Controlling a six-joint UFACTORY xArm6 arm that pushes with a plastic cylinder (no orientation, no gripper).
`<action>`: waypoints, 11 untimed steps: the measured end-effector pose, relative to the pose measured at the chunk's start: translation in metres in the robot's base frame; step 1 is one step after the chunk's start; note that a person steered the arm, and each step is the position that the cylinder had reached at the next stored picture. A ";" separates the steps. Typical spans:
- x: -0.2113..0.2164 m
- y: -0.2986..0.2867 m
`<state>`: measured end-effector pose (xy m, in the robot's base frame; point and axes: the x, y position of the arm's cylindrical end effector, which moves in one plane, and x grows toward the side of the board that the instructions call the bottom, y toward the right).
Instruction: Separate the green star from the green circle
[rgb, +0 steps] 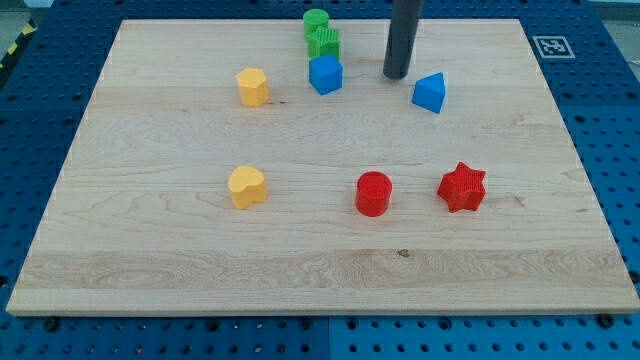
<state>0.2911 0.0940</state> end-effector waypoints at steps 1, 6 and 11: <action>-0.036 -0.015; -0.083 -0.099; -0.024 -0.101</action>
